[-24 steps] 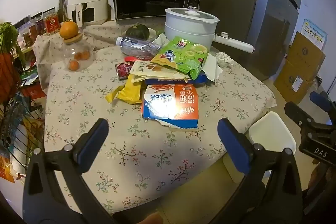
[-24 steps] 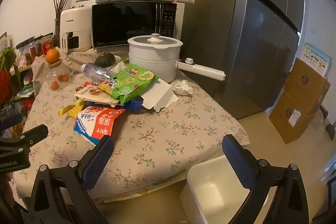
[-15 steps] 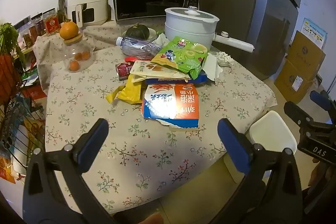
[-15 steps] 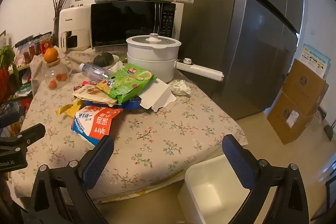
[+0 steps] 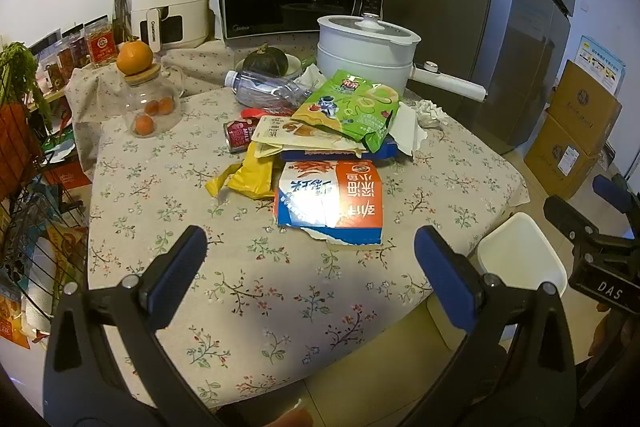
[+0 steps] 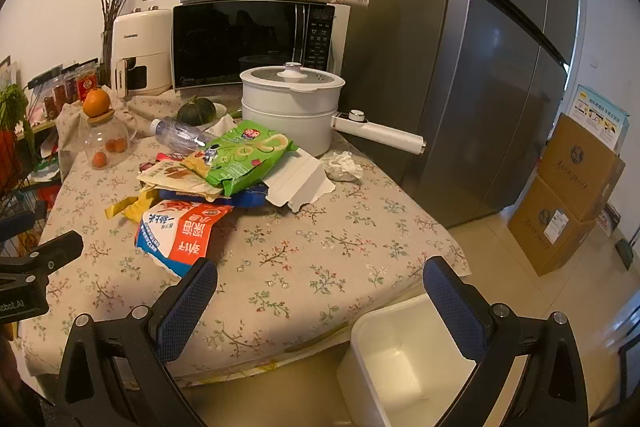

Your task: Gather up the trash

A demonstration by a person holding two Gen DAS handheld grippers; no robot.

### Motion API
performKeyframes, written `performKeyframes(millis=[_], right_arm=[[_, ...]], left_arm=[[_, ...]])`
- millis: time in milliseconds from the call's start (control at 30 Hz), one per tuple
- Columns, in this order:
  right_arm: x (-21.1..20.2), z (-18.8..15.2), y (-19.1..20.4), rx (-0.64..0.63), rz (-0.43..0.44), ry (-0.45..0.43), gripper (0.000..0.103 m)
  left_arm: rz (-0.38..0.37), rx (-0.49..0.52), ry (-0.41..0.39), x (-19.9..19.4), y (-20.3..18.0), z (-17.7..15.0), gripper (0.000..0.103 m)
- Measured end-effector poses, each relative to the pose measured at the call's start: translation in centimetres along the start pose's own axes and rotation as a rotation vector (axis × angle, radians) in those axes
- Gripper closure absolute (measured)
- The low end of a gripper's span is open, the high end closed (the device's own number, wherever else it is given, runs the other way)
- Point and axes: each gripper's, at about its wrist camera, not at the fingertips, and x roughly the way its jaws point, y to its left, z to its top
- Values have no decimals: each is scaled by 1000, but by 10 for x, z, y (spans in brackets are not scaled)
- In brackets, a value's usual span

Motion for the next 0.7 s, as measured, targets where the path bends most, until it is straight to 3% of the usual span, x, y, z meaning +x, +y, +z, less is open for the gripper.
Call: performKeyframes(millis=[700], right_arm=[[1,0,-3,1,8,0,0]], left_arm=[[8,1,2,2,0,1,0]])
